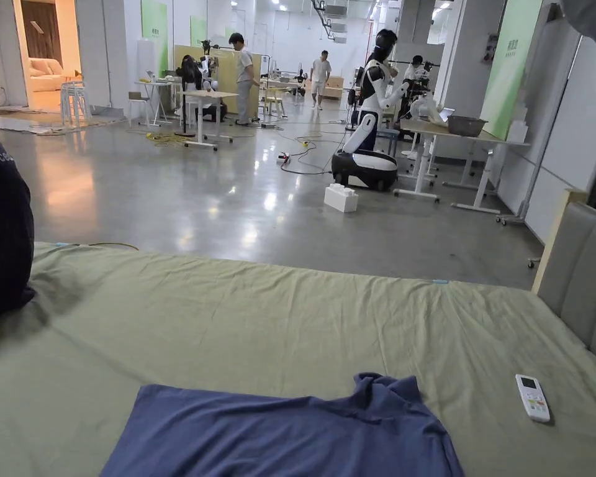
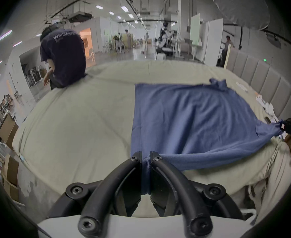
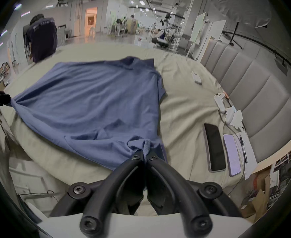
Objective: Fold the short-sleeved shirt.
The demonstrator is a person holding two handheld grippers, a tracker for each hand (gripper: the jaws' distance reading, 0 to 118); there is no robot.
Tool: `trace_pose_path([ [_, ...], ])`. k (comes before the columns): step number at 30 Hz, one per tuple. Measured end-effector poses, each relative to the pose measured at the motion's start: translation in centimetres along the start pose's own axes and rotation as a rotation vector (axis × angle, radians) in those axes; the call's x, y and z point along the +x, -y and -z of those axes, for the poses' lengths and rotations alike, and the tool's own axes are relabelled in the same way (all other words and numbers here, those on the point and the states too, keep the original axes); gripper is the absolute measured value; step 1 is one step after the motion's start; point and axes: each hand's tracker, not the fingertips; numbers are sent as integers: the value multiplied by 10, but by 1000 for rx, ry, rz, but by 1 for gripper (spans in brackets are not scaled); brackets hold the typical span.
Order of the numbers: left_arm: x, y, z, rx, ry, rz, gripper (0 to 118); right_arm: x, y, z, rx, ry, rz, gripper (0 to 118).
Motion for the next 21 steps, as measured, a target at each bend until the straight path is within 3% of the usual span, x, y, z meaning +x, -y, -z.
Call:
trace_pose_path([
  [11, -6, 18, 10, -64, 2, 28, 12, -9, 8, 32, -103, -4, -39, 2],
  [14, -2, 23, 10, -88, -6, 42, 20, -11, 11, 38, -115, -6, -45, 3],
  [16, -2, 29, 14, -122, 1, 61, 32, -13, 15, 44, -127, -8, -44, 3],
  [17, -1, 32, 15, -136, -9, 65, 40, -14, 16, 46, -133, -10, -44, 7],
  [18, -2, 35, 15, -160, -20, 68, 51, -15, 17, 48, -140, -13, -40, 23],
  [21, -11, 40, 8, -161, -20, 2, 61, -18, 19, 49, -159, -12, -40, 72],
])
